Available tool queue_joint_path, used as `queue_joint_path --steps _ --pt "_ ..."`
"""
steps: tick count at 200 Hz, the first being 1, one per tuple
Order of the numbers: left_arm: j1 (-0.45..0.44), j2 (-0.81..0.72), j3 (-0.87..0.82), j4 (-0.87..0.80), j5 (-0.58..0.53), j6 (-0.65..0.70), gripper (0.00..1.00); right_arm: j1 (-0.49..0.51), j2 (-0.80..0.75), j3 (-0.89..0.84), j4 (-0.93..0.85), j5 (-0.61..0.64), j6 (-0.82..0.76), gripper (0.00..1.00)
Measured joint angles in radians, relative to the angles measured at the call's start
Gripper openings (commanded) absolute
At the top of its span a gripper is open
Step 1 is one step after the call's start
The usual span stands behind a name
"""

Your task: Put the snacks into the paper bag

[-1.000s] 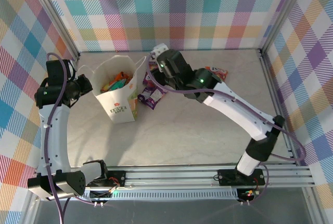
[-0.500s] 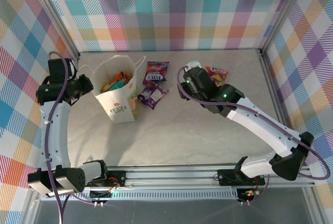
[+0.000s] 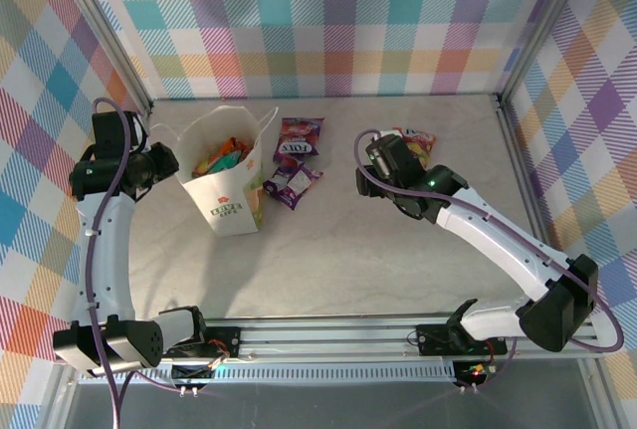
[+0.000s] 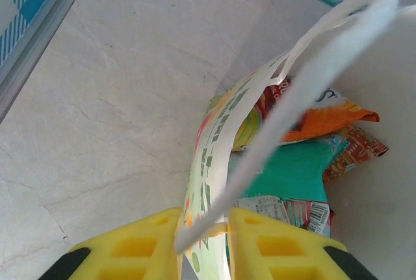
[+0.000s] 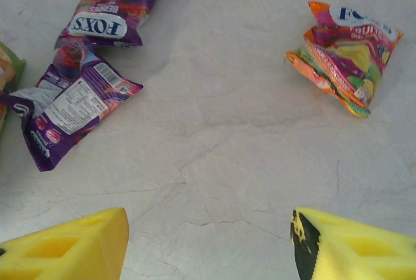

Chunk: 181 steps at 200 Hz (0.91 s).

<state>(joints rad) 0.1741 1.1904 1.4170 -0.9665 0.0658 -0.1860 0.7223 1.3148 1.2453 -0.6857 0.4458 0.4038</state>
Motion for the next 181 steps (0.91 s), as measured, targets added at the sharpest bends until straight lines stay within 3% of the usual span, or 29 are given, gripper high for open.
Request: queue_joint_path --steps 181 --pt "0.000 0.012 0.001 -0.002 0.000 0.000 0.33 -0.141 0.068 -0.113 0.073 -0.137 0.063 0.80"
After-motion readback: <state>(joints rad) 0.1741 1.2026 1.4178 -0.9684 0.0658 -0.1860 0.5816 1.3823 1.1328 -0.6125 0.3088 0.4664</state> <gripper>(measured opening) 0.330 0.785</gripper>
